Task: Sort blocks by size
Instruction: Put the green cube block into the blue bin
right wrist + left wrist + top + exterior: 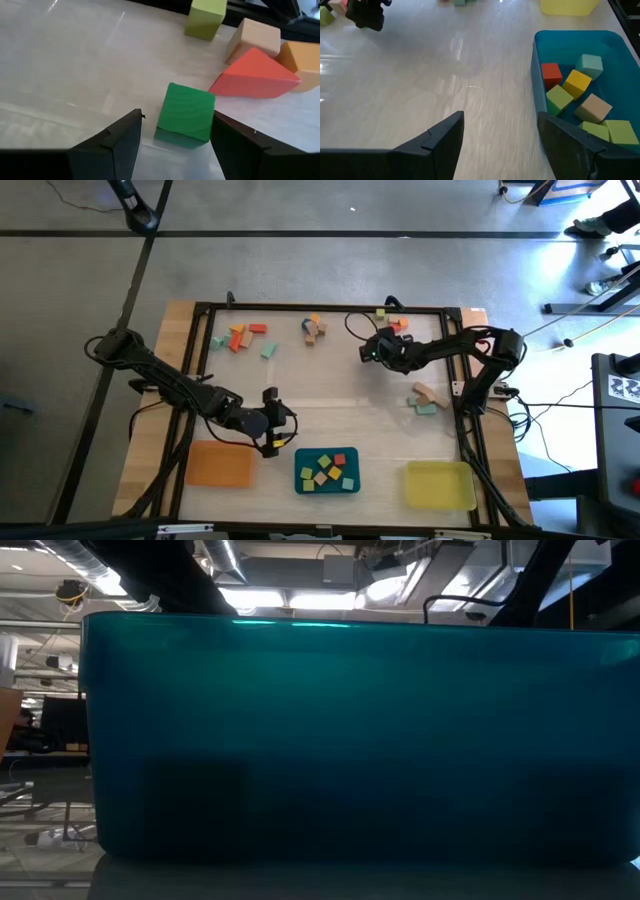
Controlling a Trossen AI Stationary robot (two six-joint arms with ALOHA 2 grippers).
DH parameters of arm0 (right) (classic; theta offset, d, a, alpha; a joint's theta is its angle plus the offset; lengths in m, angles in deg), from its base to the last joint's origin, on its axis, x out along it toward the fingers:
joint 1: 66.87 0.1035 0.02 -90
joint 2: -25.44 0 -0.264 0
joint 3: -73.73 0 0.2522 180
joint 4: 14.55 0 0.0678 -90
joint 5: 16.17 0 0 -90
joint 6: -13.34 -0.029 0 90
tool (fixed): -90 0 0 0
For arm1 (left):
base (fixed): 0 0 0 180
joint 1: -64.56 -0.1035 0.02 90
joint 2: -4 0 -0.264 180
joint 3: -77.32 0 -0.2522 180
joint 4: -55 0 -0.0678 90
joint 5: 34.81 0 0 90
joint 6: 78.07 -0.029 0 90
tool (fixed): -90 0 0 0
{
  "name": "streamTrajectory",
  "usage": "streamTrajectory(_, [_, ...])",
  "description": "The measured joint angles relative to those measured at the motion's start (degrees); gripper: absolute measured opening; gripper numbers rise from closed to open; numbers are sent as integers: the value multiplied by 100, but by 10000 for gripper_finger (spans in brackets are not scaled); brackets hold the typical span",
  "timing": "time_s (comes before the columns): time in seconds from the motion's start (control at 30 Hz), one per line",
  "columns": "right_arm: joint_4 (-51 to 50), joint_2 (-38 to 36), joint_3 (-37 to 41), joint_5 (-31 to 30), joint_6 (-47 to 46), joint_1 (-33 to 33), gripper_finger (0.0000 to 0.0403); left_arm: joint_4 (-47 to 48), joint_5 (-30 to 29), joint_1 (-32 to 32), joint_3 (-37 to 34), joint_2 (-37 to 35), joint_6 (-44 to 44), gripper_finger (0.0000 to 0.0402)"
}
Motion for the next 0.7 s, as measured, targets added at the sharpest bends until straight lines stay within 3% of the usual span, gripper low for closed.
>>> streamTrajectory(0.23, [-42,1,0,145,210,3,222,11,0,0,0,0,2,237])
streamTrajectory(0.33, [-21,1,0,149,454,3,201,9,0,0,0,0,6,237])
streamTrajectory(0.5, [-15,-39,0,145,885,3,130,6,0,0,-1,0,24,237])
streamTrajectory(0.7, [-70,-194,2,342,1288,12,128,2,0,0,0,0,113,237])
